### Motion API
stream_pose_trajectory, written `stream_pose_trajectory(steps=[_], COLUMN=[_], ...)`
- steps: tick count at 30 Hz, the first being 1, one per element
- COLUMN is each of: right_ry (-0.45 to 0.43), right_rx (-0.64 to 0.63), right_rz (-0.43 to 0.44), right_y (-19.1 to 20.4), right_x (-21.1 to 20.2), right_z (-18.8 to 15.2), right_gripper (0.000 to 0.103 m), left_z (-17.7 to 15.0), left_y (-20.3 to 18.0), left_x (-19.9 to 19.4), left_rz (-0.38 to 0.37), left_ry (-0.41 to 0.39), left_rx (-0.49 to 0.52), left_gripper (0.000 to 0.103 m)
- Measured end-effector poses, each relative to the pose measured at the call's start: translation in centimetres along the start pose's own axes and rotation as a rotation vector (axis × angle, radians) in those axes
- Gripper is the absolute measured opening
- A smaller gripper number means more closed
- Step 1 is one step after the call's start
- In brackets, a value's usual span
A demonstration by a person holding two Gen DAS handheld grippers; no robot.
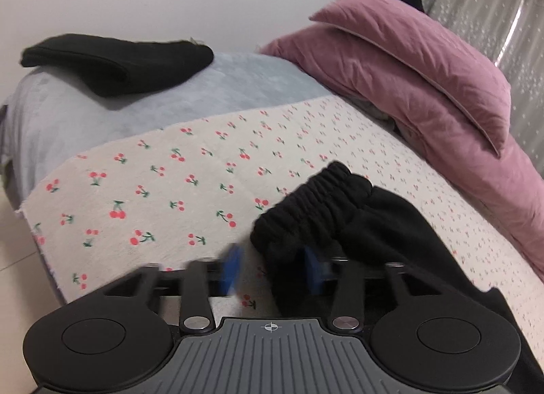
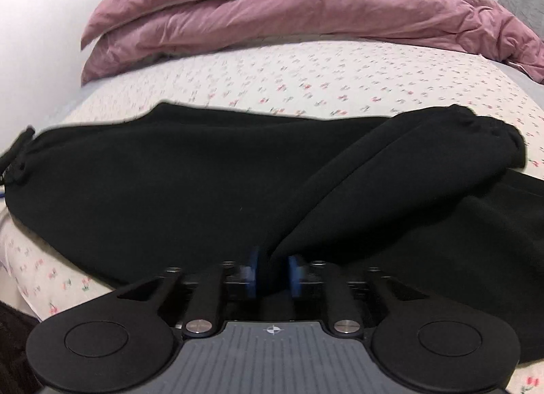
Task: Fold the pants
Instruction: 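Grasp a pant cuff with the right gripper while the left gripper releases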
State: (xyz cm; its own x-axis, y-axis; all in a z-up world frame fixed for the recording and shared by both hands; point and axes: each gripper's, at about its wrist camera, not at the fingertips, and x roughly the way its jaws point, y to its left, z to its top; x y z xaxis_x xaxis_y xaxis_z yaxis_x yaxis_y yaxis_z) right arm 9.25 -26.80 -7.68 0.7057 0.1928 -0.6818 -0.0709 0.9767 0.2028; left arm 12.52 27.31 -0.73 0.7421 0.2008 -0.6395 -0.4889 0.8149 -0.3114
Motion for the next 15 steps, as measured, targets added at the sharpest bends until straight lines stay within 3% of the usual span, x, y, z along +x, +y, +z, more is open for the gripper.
stream_pose_trajectory(steps=[4, 9, 12, 15], right_ry=[-0.083, -0.119, -0.133, -0.136], right_rx=[0.086, 0.162, 0.156, 0.154], right_rz=[-0.030, -0.086, -0.125, -0.172], right_y=[-2.6, -5.3, -5.8, -6.9], right_x=[-2.1, -2.3, -0.8, 0.9], right_z=[1.4, 3.7, 5.8, 7.4], right_gripper=[0.062, 0.064, 0.064, 0.063], left_z=[0.4, 0.3, -0.3, -1.6], left_y=[-1.1, -5.0, -7.9, -11.1], left_x=[-1.3, -3.1, -3.9, -4.2], left_rz=[0.066, 0.125, 0.057, -0.078], left_ry=[-0.073, -0.163, -0.163, -0.101], left_rx=[0.059, 0.182, 0.249, 0.308], left_gripper=[0.064, 0.078, 0.080, 0.085])
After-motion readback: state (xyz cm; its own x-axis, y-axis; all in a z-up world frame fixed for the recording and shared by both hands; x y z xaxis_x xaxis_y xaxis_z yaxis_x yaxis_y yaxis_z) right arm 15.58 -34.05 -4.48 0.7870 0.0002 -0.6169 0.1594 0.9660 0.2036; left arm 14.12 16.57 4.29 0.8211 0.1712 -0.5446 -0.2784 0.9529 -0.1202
